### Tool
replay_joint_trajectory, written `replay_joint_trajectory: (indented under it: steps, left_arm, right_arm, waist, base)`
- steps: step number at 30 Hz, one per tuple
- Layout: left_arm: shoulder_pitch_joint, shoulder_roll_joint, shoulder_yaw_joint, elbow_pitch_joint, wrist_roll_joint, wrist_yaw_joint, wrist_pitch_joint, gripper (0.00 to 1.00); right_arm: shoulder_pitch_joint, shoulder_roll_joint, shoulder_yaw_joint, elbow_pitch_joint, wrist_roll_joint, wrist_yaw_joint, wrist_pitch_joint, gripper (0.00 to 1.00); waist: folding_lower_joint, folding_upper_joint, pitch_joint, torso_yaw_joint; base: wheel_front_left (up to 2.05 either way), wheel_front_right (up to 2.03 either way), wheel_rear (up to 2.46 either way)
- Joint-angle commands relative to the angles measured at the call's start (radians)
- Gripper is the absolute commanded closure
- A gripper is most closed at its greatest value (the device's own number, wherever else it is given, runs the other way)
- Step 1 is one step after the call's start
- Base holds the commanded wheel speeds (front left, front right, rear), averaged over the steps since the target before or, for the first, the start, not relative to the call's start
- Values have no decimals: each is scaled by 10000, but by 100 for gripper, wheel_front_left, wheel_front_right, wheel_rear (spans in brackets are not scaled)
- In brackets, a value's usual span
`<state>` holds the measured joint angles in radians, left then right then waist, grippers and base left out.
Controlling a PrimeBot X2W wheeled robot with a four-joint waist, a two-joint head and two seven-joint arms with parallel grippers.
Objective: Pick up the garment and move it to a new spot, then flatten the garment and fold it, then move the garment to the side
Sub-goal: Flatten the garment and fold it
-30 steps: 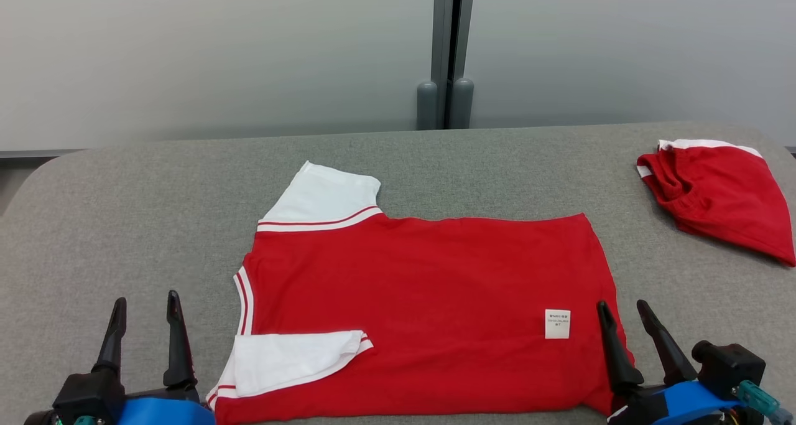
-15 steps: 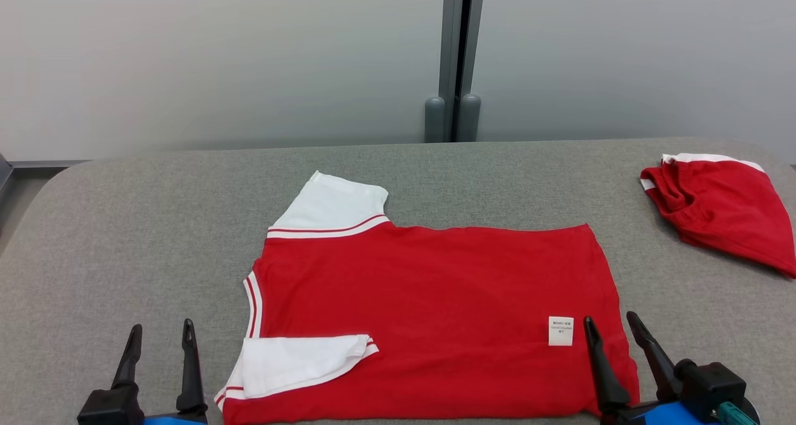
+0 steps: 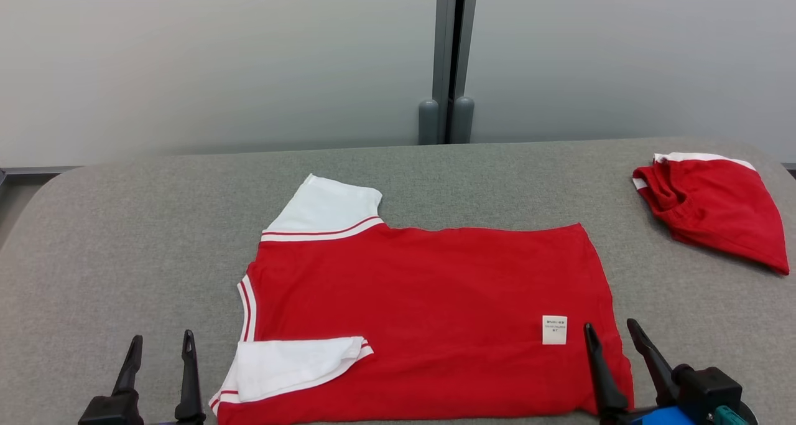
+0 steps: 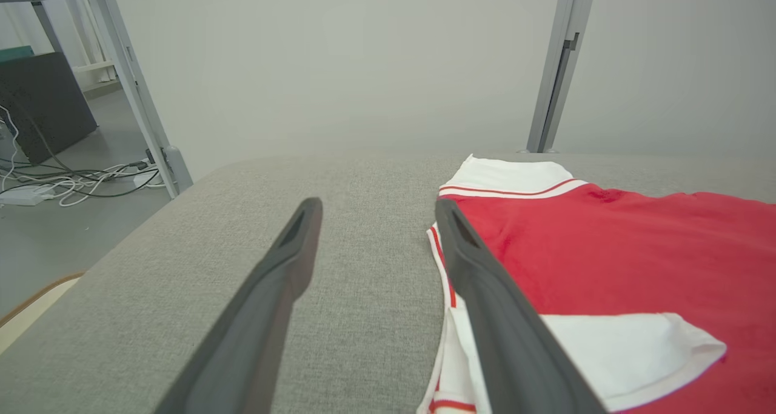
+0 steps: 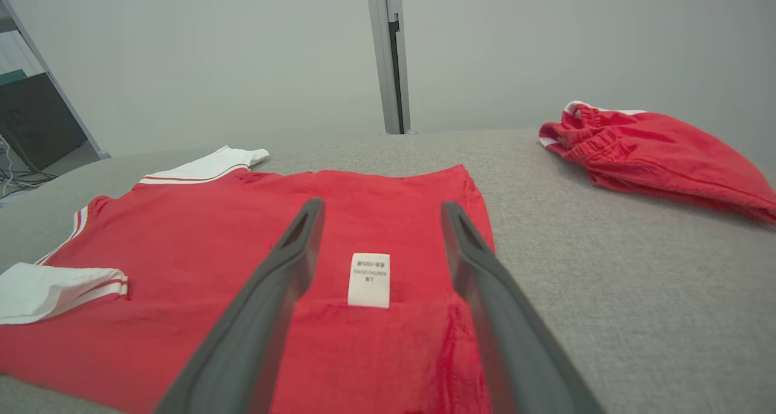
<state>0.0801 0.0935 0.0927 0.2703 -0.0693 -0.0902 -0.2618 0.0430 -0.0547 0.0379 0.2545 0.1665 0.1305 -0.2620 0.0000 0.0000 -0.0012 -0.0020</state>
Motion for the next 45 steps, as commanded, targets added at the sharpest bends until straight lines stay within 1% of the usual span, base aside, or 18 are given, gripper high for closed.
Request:
replay_joint_trajectory:
  steps: [1,3,6,9,12,14,18,19,23,25,29,33,35,42,45]
  left_arm:
    - [-254,108,52,56,-27,-65,-43,0]
    - [-722,284,6,65,-79,-145,-43,0]
    - [-1634,650,-205,191,-70,-264,-43,0]
    - [-2952,1152,-495,545,-172,-346,-43,0]
    - [-4567,1686,-950,1138,-363,-409,127,0]
    - [-5606,1971,-1503,1569,-698,-423,362,0]
    - [-7563,2729,-2887,2305,-1588,-429,1071,0]
    - [-7972,2966,-3235,2434,-1814,-423,1297,0]
    - [-9425,3581,-4704,3083,-2831,-398,2119,0]
    - [-9992,3897,-5468,3399,-3139,-400,2477,0]
    - [-10871,4272,-6609,4161,-4078,-399,3264,0]
    - [-11340,4642,-7250,4910,-4973,-400,3800,0]
    - [-11507,4829,-7555,5227,-5226,-400,4026,0]
    - [-11789,5076,-8270,5922,-5814,-400,4293,0]
    - [-11813,5008,-8573,6101,-6210,-401,4509,0]
  right_arm:
    - [-260,15,-6,4,-56,5,-39,0]
    - [-593,-3,18,28,-87,5,-39,0]
    - [-1310,-272,80,227,-198,5,-37,0]
    - [-2374,-559,268,663,-279,5,-19,0]
    - [-3534,-876,494,1107,-257,4,313,0]
    - [-4274,-1086,637,1377,-166,5,568,0]
    - [-5611,-1344,1066,1806,39,5,1145,0]
    - [-5907,-1374,1197,1884,92,5,1286,0]
    - [-6843,-1494,1736,2218,278,4,1691,0]
    - [-7212,-1492,1988,2385,386,4,1879,0]
    - [-7845,-1507,2392,2599,593,4,2010,0]
    - [-8372,-1377,2789,2677,851,4,1853,0]
    - [-8496,-1338,2991,2743,964,5,1822,0]
    - [-8743,-1363,3414,2953,1280,4,1706,0]
    - [-8855,-1472,3585,3076,1418,4,1766,0]
  waist:
    - [0,0,28,-54]
    - [0,0,114,-141]
    - [0,0,395,-288]
    - [0,0,846,-468]
    - [0,0,1353,-659]
    - [0,0,1708,-769]
    - [0,0,2500,-1060]
    - [0,0,2720,-1145]
    - [0,0,3493,-1462]
    - [0,0,3812,-1604]
    - [0,0,4411,-1884]
    - [0,0,4941,-2329]
    - [0,0,5171,-2493]
    - [0,0,5514,-2746]
    - [0,0,5541,-2760]
  base:
    - [0,0,0]
    - [0,0,0]
    - [0,0,0]
    - [0,0,0]
    - [0,0,0]
    - [0,0,0]
    - [0,0,0]
    - [0,0,0]
    - [0,0,0]
    - [0,0,0]
    - [0,0,0]
    - [0,0,0]
    - [0,0,0]
    - [0,0,0]
    - [0,0,0]
